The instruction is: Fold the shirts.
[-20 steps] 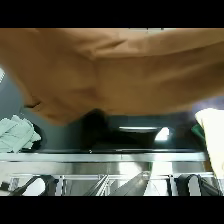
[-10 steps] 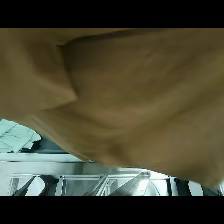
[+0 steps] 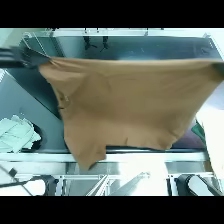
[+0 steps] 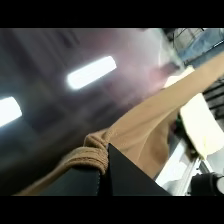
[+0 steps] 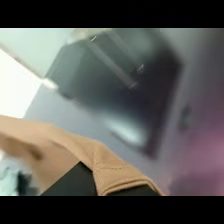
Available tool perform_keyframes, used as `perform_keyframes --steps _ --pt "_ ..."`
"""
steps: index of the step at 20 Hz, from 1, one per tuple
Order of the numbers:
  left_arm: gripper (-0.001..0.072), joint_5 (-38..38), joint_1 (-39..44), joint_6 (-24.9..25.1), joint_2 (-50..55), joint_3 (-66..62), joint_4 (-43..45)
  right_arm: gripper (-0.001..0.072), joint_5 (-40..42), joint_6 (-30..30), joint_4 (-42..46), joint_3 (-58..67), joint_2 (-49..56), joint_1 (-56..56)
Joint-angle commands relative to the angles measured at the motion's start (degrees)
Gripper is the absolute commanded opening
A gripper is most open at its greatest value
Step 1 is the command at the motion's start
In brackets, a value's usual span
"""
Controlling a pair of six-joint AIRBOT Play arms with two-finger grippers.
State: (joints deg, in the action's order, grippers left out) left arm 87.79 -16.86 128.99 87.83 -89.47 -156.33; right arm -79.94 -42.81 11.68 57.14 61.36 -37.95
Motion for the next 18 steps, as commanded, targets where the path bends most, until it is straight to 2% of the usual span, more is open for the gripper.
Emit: perform_keyframes --steps 1,3,5,8,10,12,15,18 --pt "0.0028 -2.3 2.1 0.1 14.0 -4.5 1.7 0.0016 1.9 7.6 -3.4 -4.7 13.4 2.5" --pt "0.0027 -2.8 2.3 -2.1 20.3 -10.0 1.7 0.0015 4.3 11.5 -6.4 -4.0 21.6 6.0" --pt "0.0027 -3.9 2.3 -4.3 25.4 -15.6 1.7 0.0015 5.0 12.4 -9.6 -0.2 29.8 8.6" --pt "0.0027 -4.9 2.3 -8.3 31.7 -23.3 1.8 0.0015 5.0 11.5 -11.1 8.2 39.0 10.9" --pt "0.0027 -4.6 2.8 -10.9 35.5 -27.6 1.7 0.0015 4.7 8.3 -11.0 12.9 43.3 11.6" --pt "0.0027 -5.0 2.8 -11.2 37.1 -27.7 1.9 0.0015 3.0 7.6 -10.1 13.8 45.2 11.6" --pt "0.0027 -6.2 1.8 -11.2 37.1 -23.5 2.3 0.0015 1.9 5.9 -0.5 13.8 45.7 11.5" --pt "0.0027 -3.0 0.5 -11.2 37.1 -18.8 2.3 0.0015 1.0 2.0 8.9 13.5 45.8 11.5"
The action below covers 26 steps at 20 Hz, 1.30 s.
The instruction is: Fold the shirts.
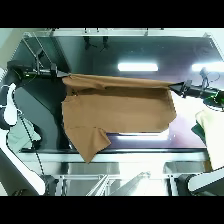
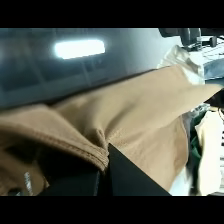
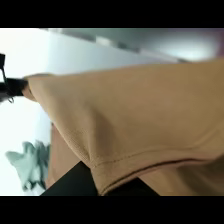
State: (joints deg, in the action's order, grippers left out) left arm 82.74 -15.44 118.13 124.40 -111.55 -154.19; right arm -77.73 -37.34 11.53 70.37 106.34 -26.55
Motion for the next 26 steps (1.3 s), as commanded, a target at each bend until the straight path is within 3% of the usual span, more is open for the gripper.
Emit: perform_keyframes --steps 1,4,11,15,21,26 --pt "0.0027 3.1 -1.1 -0.4 0.5 4.7 0.1 0.0016 -2.1 -3.7 10.4 0.1 0.9 0.1" --pt "0.0027 4.2 -0.6 -0.3 0.5 8.9 0.1 0.0016 -2.8 -7.1 15.4 0.0 0.9 0.1" --pt "0.0027 6.0 0.5 -0.3 0.5 12.8 -0.4 0.0015 -4.3 -7.7 15.1 0.0 0.9 0.2" --pt "0.0027 10.1 0.3 -0.3 0.5 7.7 -3.9 0.0016 -5.8 -5.1 5.2 0.6 0.3 0.1" --pt "0.0027 1.9 1.4 -3.3 0.6 -2.6 -3.0 0.0016 4.6 -5.7 1.2 1.8 0.9 1.8" --pt "0.0027 -3.6 1.5 -4.2 0.7 -5.8 -2.9 0.0015 10.7 -9.1 -1.2 13.4 4.8 5.2"
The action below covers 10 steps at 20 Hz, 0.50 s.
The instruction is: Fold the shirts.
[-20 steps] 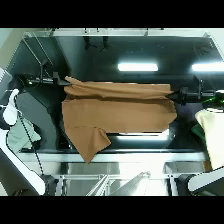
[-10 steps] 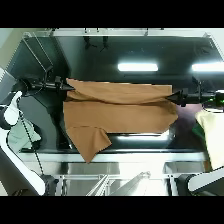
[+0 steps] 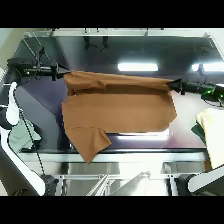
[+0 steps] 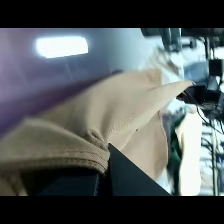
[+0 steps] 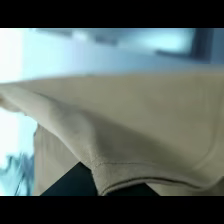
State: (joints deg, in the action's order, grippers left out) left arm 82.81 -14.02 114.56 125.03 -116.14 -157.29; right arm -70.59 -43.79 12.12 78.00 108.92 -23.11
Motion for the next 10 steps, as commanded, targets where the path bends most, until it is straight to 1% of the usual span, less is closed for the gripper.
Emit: perform_keyframes --steps 1,3,4,5,6,8,10 --pt "0.0027 -4.8 0.0 -0.7 0.1 0.3 0.1 0.0015 3.7 -3.0 -2.0 8.4 3.5 2.5" --pt "0.0027 -5.0 -0.3 -0.6 0.2 0.7 -1.0 0.0015 4.7 -2.7 -3.3 12.7 4.2 3.3" --pt "0.0027 -3.8 -0.3 -0.2 0.2 -0.8 -3.1 0.0015 3.7 -0.2 -6.3 15.2 4.0 3.5" --pt "0.0027 -1.9 -0.3 1.3 0.1 -2.9 -5.7 0.0015 2.4 1.3 -8.5 17.7 3.7 3.5" --pt "0.0027 -1.2 -0.1 1.6 0.0 -4.8 -6.3 0.0015 2.2 1.0 -8.7 19.7 3.3 3.5" --pt "0.0027 -3.5 0.5 1.6 -0.2 -5.1 -5.8 0.0015 2.3 0.5 -8.7 21.5 3.1 3.7" --pt "0.0028 -7.6 1.3 2.1 -0.2 -1.2 -5.8 0.0015 2.7 0.5 -7.1 21.5 4.3 4.4"
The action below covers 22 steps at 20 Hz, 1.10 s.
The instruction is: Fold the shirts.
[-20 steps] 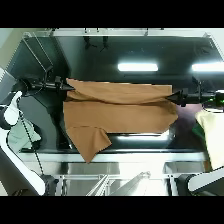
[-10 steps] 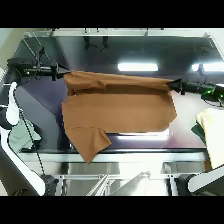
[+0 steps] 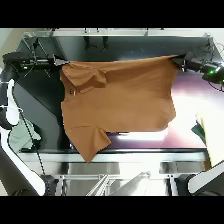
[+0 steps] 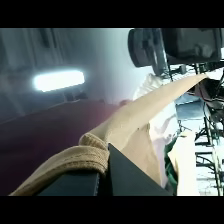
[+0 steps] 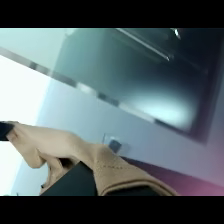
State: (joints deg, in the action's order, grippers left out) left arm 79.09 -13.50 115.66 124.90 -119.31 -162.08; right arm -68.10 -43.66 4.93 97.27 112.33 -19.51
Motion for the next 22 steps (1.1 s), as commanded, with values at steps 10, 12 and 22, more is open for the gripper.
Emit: perform_keyframes --steps 10,12,22 --pt "0.0027 0.0 -0.6 1.9 3.2 5.0 0.6 0.0015 -7.8 -2.3 2.7 2.2 10.4 0.8" --pt "0.0027 3.2 -1.6 1.8 3.3 5.0 0.7 0.0015 -11.9 -3.9 5.7 2.2 10.4 -0.6" --pt "0.0027 9.1 1.1 -4.5 3.2 9.3 18.0 0.0015 -16.2 -12.0 21.0 -1.3 10.7 -1.1"
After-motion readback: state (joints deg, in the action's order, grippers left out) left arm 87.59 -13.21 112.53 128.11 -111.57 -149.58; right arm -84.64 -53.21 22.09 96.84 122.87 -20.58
